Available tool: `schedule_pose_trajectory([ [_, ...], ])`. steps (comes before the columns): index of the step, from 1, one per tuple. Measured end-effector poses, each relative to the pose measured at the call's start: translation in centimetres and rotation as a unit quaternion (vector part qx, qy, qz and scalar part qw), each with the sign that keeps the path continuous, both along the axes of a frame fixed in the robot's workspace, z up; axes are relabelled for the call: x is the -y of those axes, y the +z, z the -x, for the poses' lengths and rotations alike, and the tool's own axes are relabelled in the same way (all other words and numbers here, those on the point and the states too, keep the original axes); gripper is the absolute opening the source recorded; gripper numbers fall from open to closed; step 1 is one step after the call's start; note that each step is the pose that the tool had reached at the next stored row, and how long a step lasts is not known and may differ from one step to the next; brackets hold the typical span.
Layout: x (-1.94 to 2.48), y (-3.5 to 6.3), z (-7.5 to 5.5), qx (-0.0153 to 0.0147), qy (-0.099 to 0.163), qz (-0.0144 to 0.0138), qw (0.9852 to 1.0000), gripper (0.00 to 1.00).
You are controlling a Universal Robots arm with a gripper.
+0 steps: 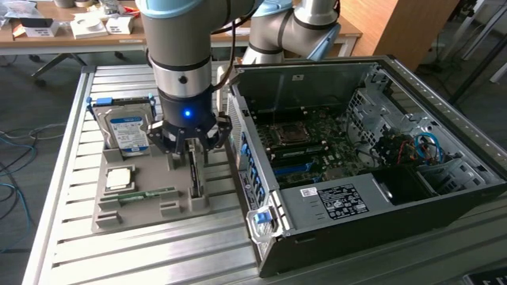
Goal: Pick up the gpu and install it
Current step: 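Pick up the gpu and move the gpu toward the slot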
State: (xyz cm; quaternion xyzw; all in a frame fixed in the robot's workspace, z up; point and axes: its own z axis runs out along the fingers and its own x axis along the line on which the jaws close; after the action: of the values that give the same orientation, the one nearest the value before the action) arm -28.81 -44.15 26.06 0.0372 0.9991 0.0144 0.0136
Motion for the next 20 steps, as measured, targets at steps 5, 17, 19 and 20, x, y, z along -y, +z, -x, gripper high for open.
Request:
schedule_pose_trajectory([
  [5, 0.0, -0.57, 0.0, 0.0, 0.0, 0.0, 1.0, 0.47],
  [17, -0.76, -0.96, 0.0, 0.0, 0.0, 0.0, 1.0, 0.47],
  [19, -0.79, -1.18, 0.0, 0.0001, -0.001, -0.0001, 1.0, 0.47],
  [20, -0.81, -1.27, 0.0, 0.0001, -0.001, -0.0001, 1.0, 0.47],
])
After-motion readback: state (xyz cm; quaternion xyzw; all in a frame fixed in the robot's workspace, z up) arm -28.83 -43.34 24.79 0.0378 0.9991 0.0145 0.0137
